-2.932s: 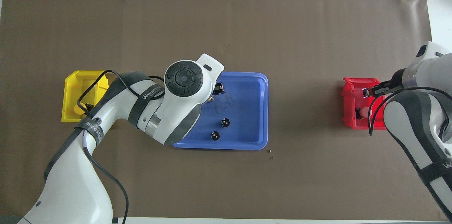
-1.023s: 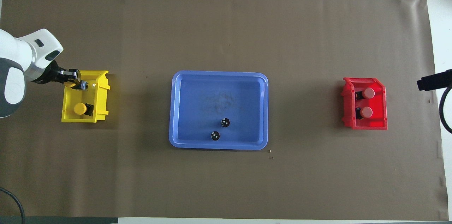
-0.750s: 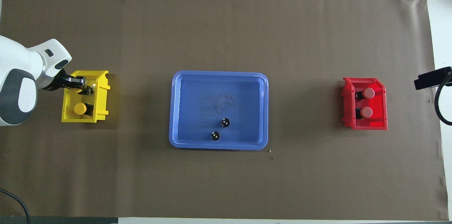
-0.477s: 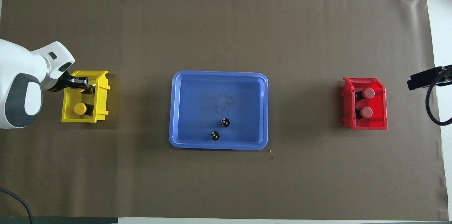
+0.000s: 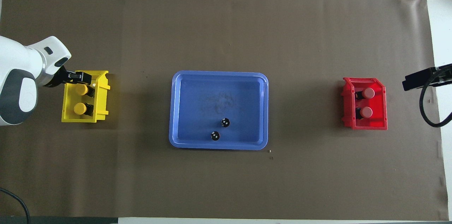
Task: Sort red and yellow buttons by color
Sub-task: 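Lower the yellow button into the yellow bin and open the left gripper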
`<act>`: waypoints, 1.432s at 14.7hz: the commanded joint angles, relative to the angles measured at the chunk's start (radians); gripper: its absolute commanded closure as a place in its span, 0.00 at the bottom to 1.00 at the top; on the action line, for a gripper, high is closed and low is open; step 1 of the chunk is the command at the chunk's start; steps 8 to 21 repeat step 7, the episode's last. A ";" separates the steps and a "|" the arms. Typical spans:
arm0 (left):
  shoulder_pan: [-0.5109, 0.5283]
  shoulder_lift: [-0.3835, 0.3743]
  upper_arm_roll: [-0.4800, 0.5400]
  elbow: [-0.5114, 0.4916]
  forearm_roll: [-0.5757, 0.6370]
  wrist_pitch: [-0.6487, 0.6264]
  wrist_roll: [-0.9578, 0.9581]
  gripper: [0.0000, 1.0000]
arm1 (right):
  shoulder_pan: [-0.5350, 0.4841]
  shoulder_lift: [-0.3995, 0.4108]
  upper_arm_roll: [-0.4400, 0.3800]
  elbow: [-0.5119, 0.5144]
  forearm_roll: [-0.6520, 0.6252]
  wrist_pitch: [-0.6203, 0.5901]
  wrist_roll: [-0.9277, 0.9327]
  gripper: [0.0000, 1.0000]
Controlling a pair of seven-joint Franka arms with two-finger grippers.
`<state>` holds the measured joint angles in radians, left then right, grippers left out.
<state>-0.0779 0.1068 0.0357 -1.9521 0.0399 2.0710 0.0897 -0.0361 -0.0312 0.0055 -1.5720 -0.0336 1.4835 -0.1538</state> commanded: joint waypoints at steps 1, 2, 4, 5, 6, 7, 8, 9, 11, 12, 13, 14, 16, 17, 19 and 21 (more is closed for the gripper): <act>-0.002 -0.012 -0.005 0.189 0.009 -0.213 0.036 0.00 | -0.007 0.002 0.007 0.010 -0.008 -0.022 0.011 0.00; -0.003 -0.025 -0.016 0.214 0.008 -0.232 0.024 0.00 | -0.005 0.002 0.007 0.010 -0.008 -0.022 0.011 0.00; -0.003 -0.049 -0.016 0.313 -0.050 -0.351 0.024 0.00 | -0.007 0.002 0.005 0.010 -0.008 -0.022 0.010 0.00; -0.003 -0.047 -0.014 0.388 -0.064 -0.441 0.025 0.00 | -0.010 0.002 0.005 0.010 -0.008 -0.022 0.010 0.00; -0.003 -0.047 -0.016 0.448 -0.072 -0.503 0.027 0.00 | -0.011 0.002 0.004 0.012 -0.008 -0.022 0.008 0.00; -0.005 -0.047 -0.019 0.478 -0.075 -0.540 0.025 0.00 | -0.011 0.002 0.004 0.010 -0.008 -0.023 0.008 0.00; -0.005 -0.047 -0.019 0.478 -0.075 -0.540 0.025 0.00 | -0.011 0.002 0.004 0.010 -0.008 -0.023 0.008 0.00; -0.005 -0.047 -0.019 0.478 -0.075 -0.540 0.025 0.00 | -0.011 0.002 0.004 0.010 -0.008 -0.023 0.008 0.00; -0.005 -0.047 -0.019 0.478 -0.075 -0.540 0.025 0.00 | -0.011 0.002 0.004 0.010 -0.008 -0.023 0.008 0.00; -0.005 -0.047 -0.019 0.478 -0.075 -0.540 0.025 0.00 | -0.011 0.002 0.004 0.010 -0.008 -0.023 0.008 0.00; -0.005 -0.047 -0.019 0.478 -0.075 -0.540 0.025 0.00 | -0.011 0.002 0.004 0.010 -0.008 -0.023 0.008 0.00; -0.005 -0.047 -0.019 0.478 -0.075 -0.540 0.025 0.00 | -0.011 0.002 0.004 0.010 -0.008 -0.023 0.008 0.00; -0.005 -0.047 -0.019 0.478 -0.075 -0.540 0.025 0.00 | -0.011 0.002 0.004 0.010 -0.008 -0.023 0.008 0.00; -0.005 -0.047 -0.019 0.478 -0.075 -0.540 0.025 0.00 | -0.011 0.002 0.004 0.010 -0.008 -0.023 0.008 0.00; -0.005 -0.047 -0.019 0.478 -0.075 -0.540 0.025 0.00 | -0.011 0.002 0.004 0.010 -0.008 -0.023 0.008 0.00; -0.005 -0.047 -0.019 0.478 -0.075 -0.540 0.025 0.00 | -0.011 0.002 0.004 0.010 -0.008 -0.023 0.008 0.00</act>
